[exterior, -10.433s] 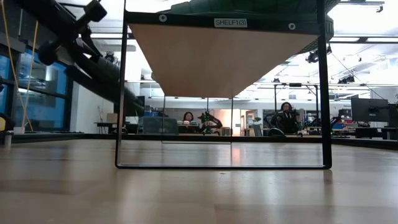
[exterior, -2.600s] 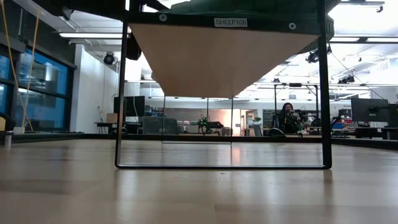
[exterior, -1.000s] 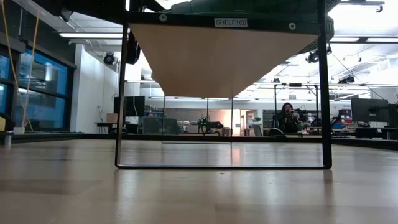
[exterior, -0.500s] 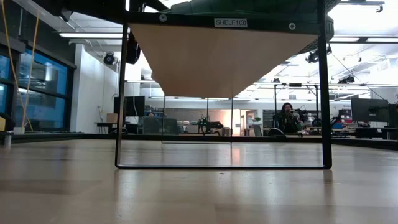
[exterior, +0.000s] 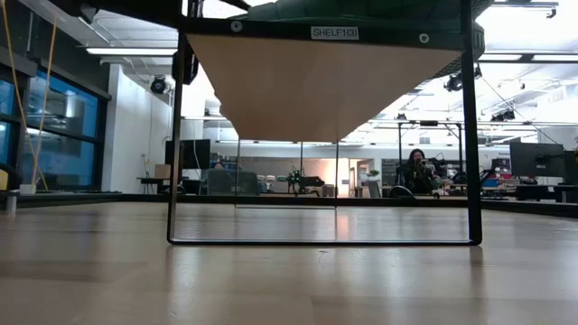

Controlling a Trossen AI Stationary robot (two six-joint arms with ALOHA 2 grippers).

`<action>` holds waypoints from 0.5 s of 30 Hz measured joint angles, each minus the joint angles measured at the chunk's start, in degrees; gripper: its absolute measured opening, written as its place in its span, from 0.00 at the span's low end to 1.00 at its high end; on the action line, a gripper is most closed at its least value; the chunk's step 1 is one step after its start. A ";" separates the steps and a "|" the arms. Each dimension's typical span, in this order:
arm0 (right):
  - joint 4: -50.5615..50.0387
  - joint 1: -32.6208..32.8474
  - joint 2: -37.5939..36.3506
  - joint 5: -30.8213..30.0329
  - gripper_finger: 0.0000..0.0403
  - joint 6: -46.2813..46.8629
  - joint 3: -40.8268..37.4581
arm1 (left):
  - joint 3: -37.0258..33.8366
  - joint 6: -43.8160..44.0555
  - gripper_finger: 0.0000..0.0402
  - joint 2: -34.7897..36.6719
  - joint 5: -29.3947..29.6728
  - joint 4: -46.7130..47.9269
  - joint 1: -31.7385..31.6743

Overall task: Pick and place slippers onto the shelf
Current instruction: Put the black pair of slippers on the shelf

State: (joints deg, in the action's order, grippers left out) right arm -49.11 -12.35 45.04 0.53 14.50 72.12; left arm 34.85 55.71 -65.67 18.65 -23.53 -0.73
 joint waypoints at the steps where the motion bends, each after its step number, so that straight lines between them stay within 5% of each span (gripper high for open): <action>1: 0.01 -0.01 0.00 0.09 0.31 0.00 0.02 | 0.00 0.45 0.41 0.04 0.06 0.91 0.00; 15: 0.01 -0.01 0.00 0.84 0.31 0.00 0.00 | 0.02 2.94 0.44 0.04 0.39 4.48 -0.04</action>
State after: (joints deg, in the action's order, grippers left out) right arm -49.10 -12.36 45.04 1.37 14.50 72.12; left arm 34.87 58.65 -65.63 19.05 -19.05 -0.78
